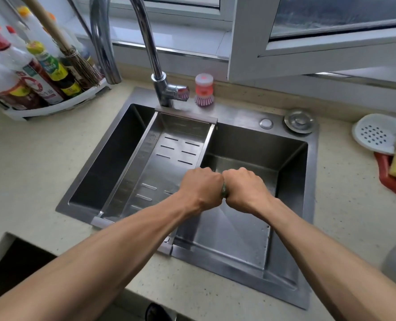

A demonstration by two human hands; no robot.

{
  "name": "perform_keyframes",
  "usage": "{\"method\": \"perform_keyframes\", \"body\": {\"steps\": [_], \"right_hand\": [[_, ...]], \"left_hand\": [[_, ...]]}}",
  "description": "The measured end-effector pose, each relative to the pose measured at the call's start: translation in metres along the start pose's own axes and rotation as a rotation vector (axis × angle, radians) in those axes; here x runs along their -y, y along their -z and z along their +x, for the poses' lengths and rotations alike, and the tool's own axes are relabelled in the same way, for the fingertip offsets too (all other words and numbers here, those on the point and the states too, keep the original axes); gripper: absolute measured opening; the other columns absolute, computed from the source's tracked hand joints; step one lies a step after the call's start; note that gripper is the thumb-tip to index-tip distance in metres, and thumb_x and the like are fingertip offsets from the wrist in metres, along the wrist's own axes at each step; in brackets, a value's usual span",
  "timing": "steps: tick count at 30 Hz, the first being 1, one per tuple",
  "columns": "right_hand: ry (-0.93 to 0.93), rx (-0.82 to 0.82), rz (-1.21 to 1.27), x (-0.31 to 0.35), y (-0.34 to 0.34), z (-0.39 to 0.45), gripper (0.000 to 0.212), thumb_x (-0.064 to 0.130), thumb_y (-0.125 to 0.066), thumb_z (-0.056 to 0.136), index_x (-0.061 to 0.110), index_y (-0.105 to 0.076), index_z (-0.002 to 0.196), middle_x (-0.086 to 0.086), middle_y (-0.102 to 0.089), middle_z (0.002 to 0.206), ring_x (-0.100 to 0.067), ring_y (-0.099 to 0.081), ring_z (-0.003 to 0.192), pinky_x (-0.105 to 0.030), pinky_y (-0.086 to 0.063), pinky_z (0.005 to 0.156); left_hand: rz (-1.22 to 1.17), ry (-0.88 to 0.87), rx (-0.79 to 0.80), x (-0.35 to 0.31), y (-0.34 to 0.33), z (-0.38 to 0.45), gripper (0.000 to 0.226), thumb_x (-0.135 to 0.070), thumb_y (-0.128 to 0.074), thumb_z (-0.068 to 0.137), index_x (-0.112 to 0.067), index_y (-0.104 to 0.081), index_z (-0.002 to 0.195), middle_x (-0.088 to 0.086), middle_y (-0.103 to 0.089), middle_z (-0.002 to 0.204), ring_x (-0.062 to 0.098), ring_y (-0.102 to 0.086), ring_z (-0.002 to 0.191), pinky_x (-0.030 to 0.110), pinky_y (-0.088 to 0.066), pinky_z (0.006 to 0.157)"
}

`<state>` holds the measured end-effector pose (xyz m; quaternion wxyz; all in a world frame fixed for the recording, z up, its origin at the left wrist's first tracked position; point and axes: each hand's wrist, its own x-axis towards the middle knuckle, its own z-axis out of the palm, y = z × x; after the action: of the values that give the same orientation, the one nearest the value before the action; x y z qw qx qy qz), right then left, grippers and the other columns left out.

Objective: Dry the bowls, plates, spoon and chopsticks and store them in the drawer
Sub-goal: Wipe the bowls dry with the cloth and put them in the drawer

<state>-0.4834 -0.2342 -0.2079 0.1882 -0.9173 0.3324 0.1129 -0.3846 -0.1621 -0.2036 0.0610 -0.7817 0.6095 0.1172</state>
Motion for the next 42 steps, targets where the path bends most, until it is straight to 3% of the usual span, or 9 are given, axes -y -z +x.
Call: {"method": "perform_keyframes", "body": {"steps": [6,13,16,19,23,25,27,32,42], "right_hand": [[-0.089,0.076,0.173,0.000,-0.001,0.009,0.021,0.000,-0.061,0.077,0.015,-0.056,0.090,-0.008,-0.063,0.083,-0.025,-0.059,0.072,-0.040,-0.055,0.062],[-0.120,0.231,0.544,-0.009,-0.004,0.012,0.073,0.008,-0.075,0.075,0.017,-0.033,0.135,-0.005,-0.060,0.103,-0.018,-0.061,0.084,-0.029,-0.051,0.061],[-0.005,-0.091,0.565,-0.011,-0.020,0.002,0.094,0.005,-0.072,0.076,0.021,-0.021,0.154,-0.007,-0.054,0.121,-0.027,-0.061,0.105,-0.039,-0.053,0.082],[0.325,-0.558,-0.006,-0.016,-0.046,-0.009,0.072,-0.004,-0.056,0.081,0.008,-0.033,0.149,-0.024,-0.046,0.143,-0.041,-0.053,0.122,-0.053,-0.050,0.096],[0.519,-0.784,-0.262,-0.022,-0.041,0.000,0.024,-0.003,-0.057,0.080,0.002,-0.065,0.102,-0.016,-0.064,0.082,-0.030,-0.057,0.064,-0.035,-0.038,0.050],[0.466,-0.685,-0.249,-0.022,-0.027,0.009,0.013,-0.001,-0.064,0.064,0.010,-0.056,0.066,-0.006,-0.050,0.055,-0.027,-0.048,0.040,-0.027,-0.023,0.042],[0.367,-0.466,-0.269,-0.015,-0.012,0.016,0.024,-0.001,-0.074,0.056,0.010,-0.052,0.061,-0.006,-0.051,0.048,-0.029,-0.049,0.034,-0.024,-0.026,0.040],[0.084,-0.007,-0.194,0.003,0.009,0.022,0.015,0.002,-0.057,0.083,0.014,-0.059,0.091,-0.010,-0.060,0.086,-0.035,-0.064,0.084,-0.037,-0.041,0.064],[-0.018,0.090,-0.014,0.007,0.023,0.041,0.022,0.000,-0.060,0.077,0.015,-0.047,0.068,-0.008,-0.055,0.074,-0.029,-0.059,0.069,-0.038,-0.050,0.062]], "left_hand": [[-0.048,0.040,-0.038,0.003,-0.005,0.005,0.011,-0.015,-0.054,0.085,-0.016,-0.046,0.077,0.004,-0.049,0.073,0.029,-0.054,0.071,0.033,-0.036,0.063],[-0.072,0.081,-0.092,0.001,-0.014,-0.002,0.029,-0.020,-0.060,0.088,-0.013,-0.050,0.114,0.009,-0.066,0.096,0.034,-0.065,0.087,0.034,-0.036,0.064],[-0.382,0.322,0.084,0.011,-0.004,0.006,0.014,-0.020,-0.066,0.080,-0.014,-0.059,0.089,0.003,-0.061,0.079,0.029,-0.062,0.079,0.029,-0.038,0.060],[-0.967,0.473,0.410,0.023,-0.002,0.014,0.014,-0.012,-0.071,0.078,-0.012,-0.057,0.079,0.002,-0.049,0.062,0.016,-0.045,0.051,0.021,-0.031,0.044],[-1.062,0.266,0.711,0.011,0.004,0.004,0.032,0.003,-0.064,0.078,-0.016,-0.043,0.063,0.000,-0.034,0.052,0.012,-0.027,0.042,0.020,-0.019,0.041],[-0.908,0.251,0.522,0.002,-0.001,0.007,0.033,0.000,-0.067,0.076,-0.014,-0.043,0.058,-0.001,-0.041,0.054,0.014,-0.033,0.047,0.025,-0.025,0.045],[-0.708,0.246,0.314,0.001,-0.005,0.014,0.025,-0.006,-0.064,0.077,-0.012,-0.047,0.060,0.000,-0.048,0.058,0.019,-0.043,0.055,0.027,-0.034,0.051],[-0.315,0.202,0.125,0.009,-0.010,0.025,0.018,-0.016,-0.054,0.082,-0.018,-0.044,0.067,0.000,-0.048,0.068,0.028,-0.051,0.069,0.032,-0.042,0.063],[-0.103,0.068,0.008,0.025,0.003,0.037,0.009,-0.019,-0.058,0.085,-0.020,-0.050,0.081,-0.002,-0.041,0.065,0.025,-0.049,0.070,0.033,-0.040,0.066]]}}
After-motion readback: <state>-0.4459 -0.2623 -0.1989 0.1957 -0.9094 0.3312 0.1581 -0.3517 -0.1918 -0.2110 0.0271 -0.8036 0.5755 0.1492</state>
